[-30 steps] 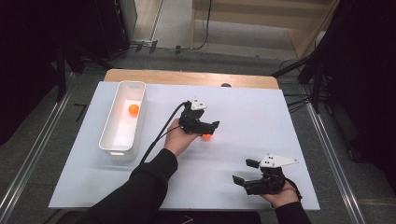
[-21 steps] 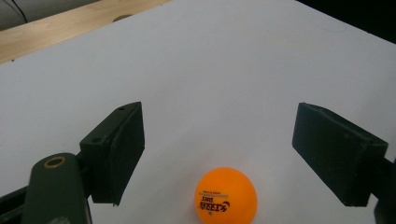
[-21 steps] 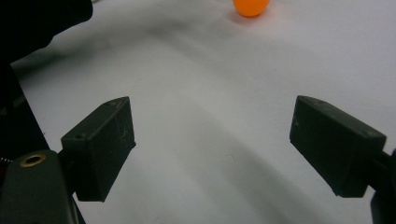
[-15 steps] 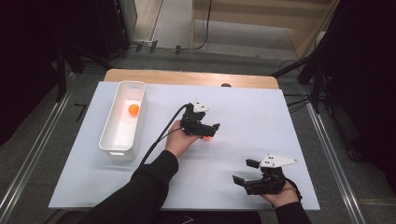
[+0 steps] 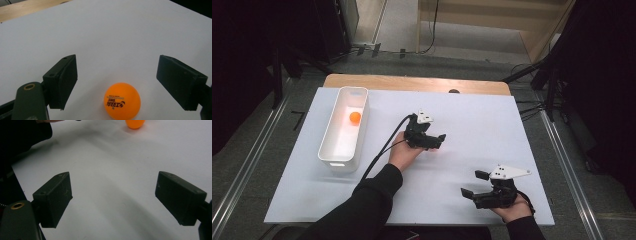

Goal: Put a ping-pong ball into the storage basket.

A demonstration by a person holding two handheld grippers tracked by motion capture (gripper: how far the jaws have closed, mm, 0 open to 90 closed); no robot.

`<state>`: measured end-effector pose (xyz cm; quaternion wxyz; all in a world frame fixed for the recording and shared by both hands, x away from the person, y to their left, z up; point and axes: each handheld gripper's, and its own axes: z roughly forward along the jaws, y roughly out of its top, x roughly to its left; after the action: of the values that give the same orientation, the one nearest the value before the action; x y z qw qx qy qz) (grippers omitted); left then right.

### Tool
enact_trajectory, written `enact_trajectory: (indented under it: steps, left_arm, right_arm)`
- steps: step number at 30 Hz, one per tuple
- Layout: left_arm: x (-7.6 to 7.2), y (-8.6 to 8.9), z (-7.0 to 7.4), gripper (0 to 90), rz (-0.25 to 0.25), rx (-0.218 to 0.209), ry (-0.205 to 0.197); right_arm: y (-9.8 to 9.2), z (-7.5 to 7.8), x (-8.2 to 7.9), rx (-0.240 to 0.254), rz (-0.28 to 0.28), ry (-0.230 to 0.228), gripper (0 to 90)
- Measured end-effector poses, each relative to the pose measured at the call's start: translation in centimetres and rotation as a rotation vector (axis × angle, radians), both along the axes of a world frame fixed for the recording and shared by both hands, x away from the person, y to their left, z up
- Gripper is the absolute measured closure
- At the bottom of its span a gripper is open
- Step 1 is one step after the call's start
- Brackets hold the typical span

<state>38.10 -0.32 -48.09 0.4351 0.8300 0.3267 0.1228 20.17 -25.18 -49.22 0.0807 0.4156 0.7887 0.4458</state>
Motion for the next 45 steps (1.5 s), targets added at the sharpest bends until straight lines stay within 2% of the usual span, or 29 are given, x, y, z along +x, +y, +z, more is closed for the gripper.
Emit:
enact_trajectory:
  steps: [14,19,26,27,32,34,41,45]
  left_arm:
    - [-0.3,-0.2,-1.4,17.4,0.002,0.005,0.026]
    - [-0.5,-0.3,-2.0,17.4,-0.003,0.018,0.026]
    - [-0.6,-0.5,-2.5,17.3,0.007,0.058,0.028]
    - [-0.6,-0.5,-2.6,17.3,0.012,0.078,0.029]
    - [-0.6,-0.5,-3.1,17.3,0.02,0.089,0.039]
    - [-0.6,-0.6,-3.3,17.3,0.013,0.118,0.042]
    - [-0.5,-0.7,-3.4,17.3,0.021,0.125,0.058]
    - [-0.6,-0.9,-3.5,17.3,0.018,0.153,0.043]
  right_arm:
    - [-0.1,0.0,0.1,0.003,0.003,-0.004,12.5]
    - [0.0,0.0,0.2,0.0,0.008,-0.001,12.5]
    - [0.1,0.0,0.2,-0.001,0.012,-0.003,12.5]
    - [0.1,0.0,0.2,-0.002,0.013,-0.004,12.5]
    - [0.1,0.0,0.2,0.0,0.009,-0.001,12.5]
    - [0.1,0.0,0.2,0.001,0.009,-0.001,12.5]
    - [0.1,0.0,0.2,0.0,0.008,-0.001,12.5]
    - [0.1,0.0,0.2,-0.001,0.008,0.002,12.5]
